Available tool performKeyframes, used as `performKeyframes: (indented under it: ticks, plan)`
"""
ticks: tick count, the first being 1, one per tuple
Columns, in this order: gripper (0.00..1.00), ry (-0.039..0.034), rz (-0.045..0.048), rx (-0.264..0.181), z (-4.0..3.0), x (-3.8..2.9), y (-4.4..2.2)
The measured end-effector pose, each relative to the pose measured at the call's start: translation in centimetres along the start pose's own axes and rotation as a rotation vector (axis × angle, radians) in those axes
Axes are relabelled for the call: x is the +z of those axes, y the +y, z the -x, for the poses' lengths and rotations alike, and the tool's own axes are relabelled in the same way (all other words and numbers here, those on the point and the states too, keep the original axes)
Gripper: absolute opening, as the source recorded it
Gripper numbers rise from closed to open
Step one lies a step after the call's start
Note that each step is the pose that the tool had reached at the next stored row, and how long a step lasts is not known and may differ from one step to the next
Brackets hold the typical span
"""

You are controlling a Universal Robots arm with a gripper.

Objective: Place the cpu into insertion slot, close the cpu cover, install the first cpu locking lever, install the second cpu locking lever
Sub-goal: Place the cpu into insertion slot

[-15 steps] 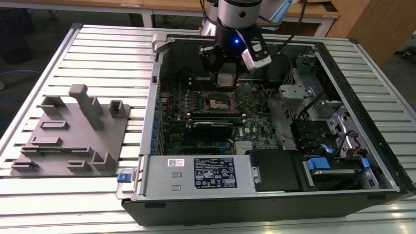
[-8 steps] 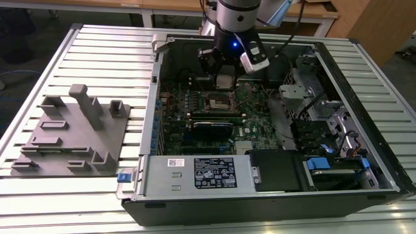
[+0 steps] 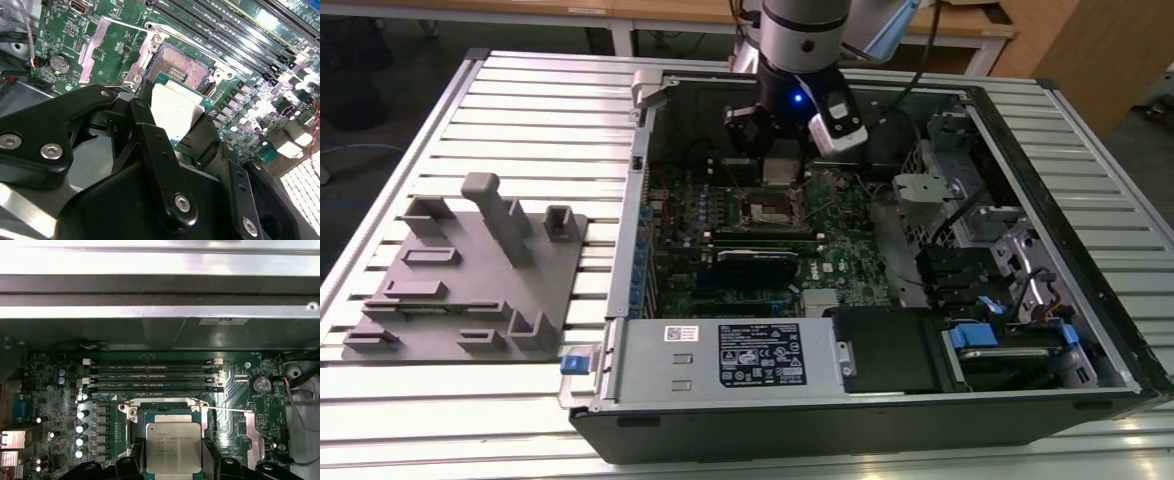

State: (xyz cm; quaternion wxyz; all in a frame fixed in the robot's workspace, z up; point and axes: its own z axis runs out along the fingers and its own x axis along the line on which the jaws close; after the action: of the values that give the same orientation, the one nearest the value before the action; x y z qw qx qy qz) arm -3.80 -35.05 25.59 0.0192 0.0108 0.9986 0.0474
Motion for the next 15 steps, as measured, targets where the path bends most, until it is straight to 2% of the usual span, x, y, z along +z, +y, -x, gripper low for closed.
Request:
performKeyframes:
  ticks: [7,12,15]
  plan:
    - [0.54,0.0000,-0.0001,0.000,-0.22,0.91,-0.09]
    - [0.54,0.0001,-0.0004,0.000,-0.24,0.94,-0.10]
    - [0.54,-0.0001,0.0000,0.000,-0.25,1.18,-0.12]
